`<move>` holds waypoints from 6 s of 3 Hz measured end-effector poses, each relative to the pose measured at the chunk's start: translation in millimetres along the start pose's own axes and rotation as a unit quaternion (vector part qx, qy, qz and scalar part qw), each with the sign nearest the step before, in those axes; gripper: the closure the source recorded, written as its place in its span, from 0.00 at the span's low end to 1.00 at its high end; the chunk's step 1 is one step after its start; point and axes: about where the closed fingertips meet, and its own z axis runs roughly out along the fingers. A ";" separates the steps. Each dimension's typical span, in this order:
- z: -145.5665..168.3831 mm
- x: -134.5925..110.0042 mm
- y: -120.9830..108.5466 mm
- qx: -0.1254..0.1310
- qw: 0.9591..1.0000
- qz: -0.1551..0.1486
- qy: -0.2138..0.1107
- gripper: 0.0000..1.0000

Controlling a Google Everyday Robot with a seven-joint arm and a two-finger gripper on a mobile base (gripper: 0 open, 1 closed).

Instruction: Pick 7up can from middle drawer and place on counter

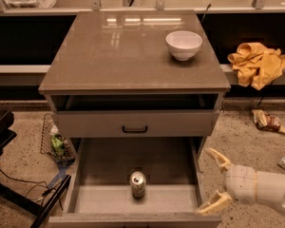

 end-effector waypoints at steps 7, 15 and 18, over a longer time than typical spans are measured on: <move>212.5 101.1 -25.1 -0.083 0.994 -0.001 -0.066 0.00; 273.4 109.9 6.9 -0.139 0.987 -0.008 -0.078 1.00; 198.1 -58.7 5.5 -0.155 0.978 0.062 -0.126 1.00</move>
Offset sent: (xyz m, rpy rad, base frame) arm 0.0928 0.0408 -0.1441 0.0795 0.0087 0.0263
